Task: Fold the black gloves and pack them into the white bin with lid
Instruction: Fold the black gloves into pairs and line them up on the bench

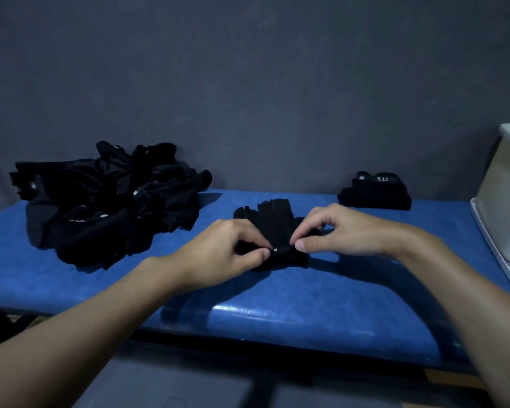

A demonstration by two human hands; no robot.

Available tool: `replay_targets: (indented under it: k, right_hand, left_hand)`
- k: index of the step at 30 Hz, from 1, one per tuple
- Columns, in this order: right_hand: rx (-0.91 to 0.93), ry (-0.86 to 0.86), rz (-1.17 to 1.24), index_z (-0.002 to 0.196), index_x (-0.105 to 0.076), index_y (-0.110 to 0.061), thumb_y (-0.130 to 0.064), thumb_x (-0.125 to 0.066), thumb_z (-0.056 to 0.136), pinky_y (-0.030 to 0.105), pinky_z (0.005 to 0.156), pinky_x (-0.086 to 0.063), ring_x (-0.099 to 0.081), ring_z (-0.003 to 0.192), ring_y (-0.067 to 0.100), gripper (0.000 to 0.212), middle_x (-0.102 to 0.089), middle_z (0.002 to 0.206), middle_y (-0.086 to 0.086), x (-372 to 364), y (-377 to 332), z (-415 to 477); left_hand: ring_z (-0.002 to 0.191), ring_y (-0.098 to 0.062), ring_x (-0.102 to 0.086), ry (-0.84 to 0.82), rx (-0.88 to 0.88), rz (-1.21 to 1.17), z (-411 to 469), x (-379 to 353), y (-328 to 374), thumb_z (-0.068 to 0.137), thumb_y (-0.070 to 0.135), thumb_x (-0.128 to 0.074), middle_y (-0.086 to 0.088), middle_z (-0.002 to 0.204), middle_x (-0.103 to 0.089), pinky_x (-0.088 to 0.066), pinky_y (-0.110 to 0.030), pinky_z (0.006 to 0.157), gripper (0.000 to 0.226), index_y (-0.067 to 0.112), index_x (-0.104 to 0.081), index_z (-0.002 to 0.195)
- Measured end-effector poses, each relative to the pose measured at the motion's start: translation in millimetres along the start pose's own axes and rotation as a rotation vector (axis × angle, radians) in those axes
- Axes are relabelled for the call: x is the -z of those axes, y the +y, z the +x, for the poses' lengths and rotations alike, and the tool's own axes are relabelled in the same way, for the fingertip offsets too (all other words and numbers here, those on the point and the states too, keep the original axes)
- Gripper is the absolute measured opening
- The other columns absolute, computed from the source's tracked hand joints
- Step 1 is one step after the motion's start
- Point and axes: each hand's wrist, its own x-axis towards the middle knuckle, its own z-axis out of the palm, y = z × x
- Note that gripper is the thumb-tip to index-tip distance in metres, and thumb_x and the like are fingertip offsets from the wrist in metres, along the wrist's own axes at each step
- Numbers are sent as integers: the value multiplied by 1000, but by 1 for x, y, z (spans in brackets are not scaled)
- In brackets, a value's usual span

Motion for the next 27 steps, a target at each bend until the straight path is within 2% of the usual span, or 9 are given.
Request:
replay_targets:
  k: [2,4,7,9,13,16,20,24,27]
  right_hand:
    - [-9,44,30,91,-78,-27,-30,-70,88,30,90,-48,-61,92,17,9,-70,99,-1,0,3,1]
    - [-17,189,86,94,-77,-24,-25,-68,90,27,84,-49,-62,88,20,10,-72,97,2,1,9,6]
    - [-75,370,147,102,-72,-17,-15,-66,91,24,66,-49,-58,75,20,12,-68,94,5,1,24,16]
    - [-130,405,159,105,-69,-16,-12,-67,90,13,58,-44,-56,74,16,16,-65,92,6,-1,36,20]
    - [-167,353,182,100,-72,-12,-9,-73,85,15,63,-44,-55,69,12,15,-64,78,2,-7,45,23]
    - [-144,358,184,86,-74,-9,-7,-74,84,17,62,-45,-57,68,10,3,-67,76,4,-8,44,25]
    - [-169,409,171,75,-68,-13,-8,-70,85,20,59,-42,-52,62,9,12,-62,69,0,-4,44,30]
    - [-245,324,67,88,-64,-12,-3,-60,85,23,68,-44,-52,71,13,10,-61,82,3,-7,44,34]
    - [-147,495,62,98,-62,-19,0,-54,87,12,63,-43,-57,67,0,23,-57,91,-11,-6,35,37]
  left_hand:
    - [97,-3,-63,0,9,-12,0,-1,-1,89,46,-58,14,100,-68,-49,-24,83,25,29,-77,93]
    - [96,-2,-61,35,26,-31,2,-1,1,92,43,-57,14,100,-66,-44,-20,80,25,27,-76,95]
    - [104,0,-53,116,67,8,5,-1,2,96,38,-57,17,110,-58,-36,-15,86,25,31,-68,117]
    - [118,-4,-47,99,111,53,7,-3,0,90,56,-48,19,121,-53,-37,-27,100,45,34,-59,128]
    - [144,-5,-25,-75,207,145,7,-6,-2,79,74,-30,17,151,-37,-22,-45,119,72,43,-44,143]
    - [149,-5,-12,-136,227,174,6,-9,-2,92,66,-34,15,160,-26,-11,-43,122,60,44,-37,147]
    - [151,-5,-4,-156,217,182,8,-9,-2,99,57,-39,14,163,-20,-8,-43,122,52,45,-34,149]
    - [151,-1,0,-151,198,160,9,-11,-6,95,64,-40,16,163,-18,-6,-42,123,57,46,-33,149]
    - [149,2,-9,-68,217,25,10,-9,-9,82,75,-35,18,160,-25,-12,-39,124,72,44,-39,146]
